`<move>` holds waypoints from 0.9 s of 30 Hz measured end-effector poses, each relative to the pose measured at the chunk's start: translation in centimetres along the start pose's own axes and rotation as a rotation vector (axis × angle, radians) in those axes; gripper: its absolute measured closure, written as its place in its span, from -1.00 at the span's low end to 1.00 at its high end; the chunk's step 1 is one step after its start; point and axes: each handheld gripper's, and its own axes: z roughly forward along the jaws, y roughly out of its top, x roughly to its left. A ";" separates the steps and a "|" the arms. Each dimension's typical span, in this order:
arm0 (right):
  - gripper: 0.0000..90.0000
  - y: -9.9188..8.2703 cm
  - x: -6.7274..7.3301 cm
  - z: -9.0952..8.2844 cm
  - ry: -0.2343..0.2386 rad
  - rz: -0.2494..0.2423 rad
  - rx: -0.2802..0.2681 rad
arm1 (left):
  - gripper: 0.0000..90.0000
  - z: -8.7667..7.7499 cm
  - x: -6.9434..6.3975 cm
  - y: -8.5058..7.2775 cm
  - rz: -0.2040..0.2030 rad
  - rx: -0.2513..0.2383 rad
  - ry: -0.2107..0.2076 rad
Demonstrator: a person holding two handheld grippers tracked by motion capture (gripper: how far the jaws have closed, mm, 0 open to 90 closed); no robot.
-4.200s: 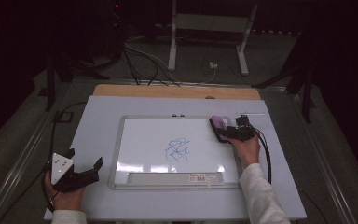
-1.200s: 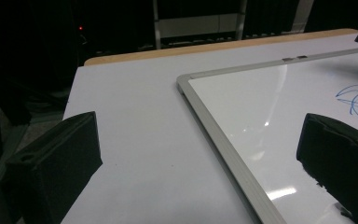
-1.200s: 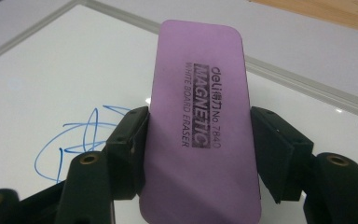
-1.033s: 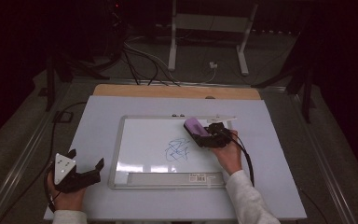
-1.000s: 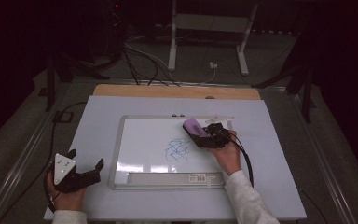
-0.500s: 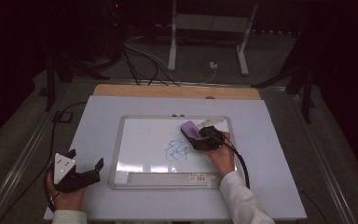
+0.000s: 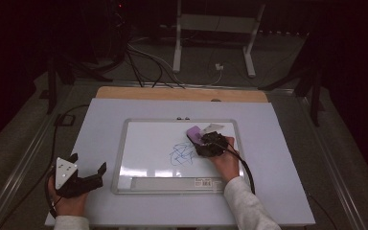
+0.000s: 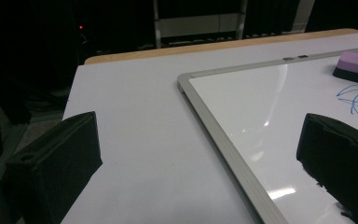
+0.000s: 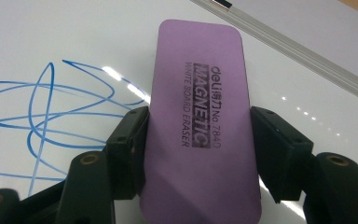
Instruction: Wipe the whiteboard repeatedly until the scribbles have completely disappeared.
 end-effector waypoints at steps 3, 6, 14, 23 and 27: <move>-0.09 0.0 0.5 -0.1 0.006 -0.013 0.000 | -0.99 0.0 0.0 0.0 0.002 0.002 -0.001; -0.09 0.0 1.2 -0.2 0.018 -0.030 -0.001 | -0.99 0.0 0.0 0.0 0.003 0.002 0.000; -0.09 0.1 1.8 -0.3 -0.009 -0.062 0.004 | -0.99 -0.1 0.0 0.0 0.001 0.000 0.003; -0.09 0.3 1.0 -0.1 -0.056 -0.038 0.020 | -0.99 -0.1 0.1 0.0 0.001 0.000 0.003; -0.09 0.2 2.0 -0.3 -0.020 -0.066 0.015 | -0.99 -0.1 0.0 0.0 0.002 0.000 0.002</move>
